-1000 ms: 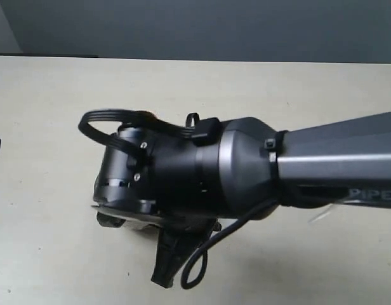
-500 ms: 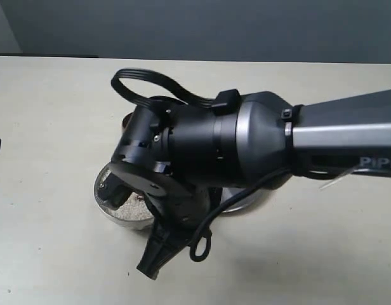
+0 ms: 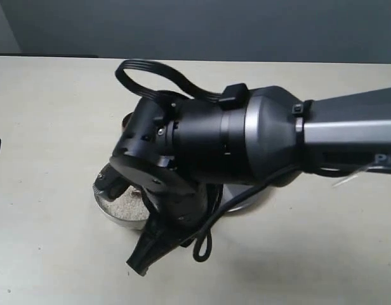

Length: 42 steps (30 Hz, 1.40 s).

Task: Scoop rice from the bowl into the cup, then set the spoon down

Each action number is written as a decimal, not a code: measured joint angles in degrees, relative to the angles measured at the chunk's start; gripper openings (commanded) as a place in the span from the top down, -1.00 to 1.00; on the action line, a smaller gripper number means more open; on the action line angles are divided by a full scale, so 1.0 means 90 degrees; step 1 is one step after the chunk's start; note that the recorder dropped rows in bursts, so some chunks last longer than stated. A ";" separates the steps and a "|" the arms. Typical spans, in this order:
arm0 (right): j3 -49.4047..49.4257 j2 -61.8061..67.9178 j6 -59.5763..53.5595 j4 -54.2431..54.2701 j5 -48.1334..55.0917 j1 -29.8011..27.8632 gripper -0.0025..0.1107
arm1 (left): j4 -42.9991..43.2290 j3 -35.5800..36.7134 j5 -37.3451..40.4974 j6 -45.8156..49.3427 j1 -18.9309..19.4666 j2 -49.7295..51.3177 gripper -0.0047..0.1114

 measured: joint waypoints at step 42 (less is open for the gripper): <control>0.0000 -0.0763 -0.0102 0.2032 -0.0280 -0.0842 0.97 | 0.0000 0.0000 0.0000 0.0011 0.0000 0.0000 0.91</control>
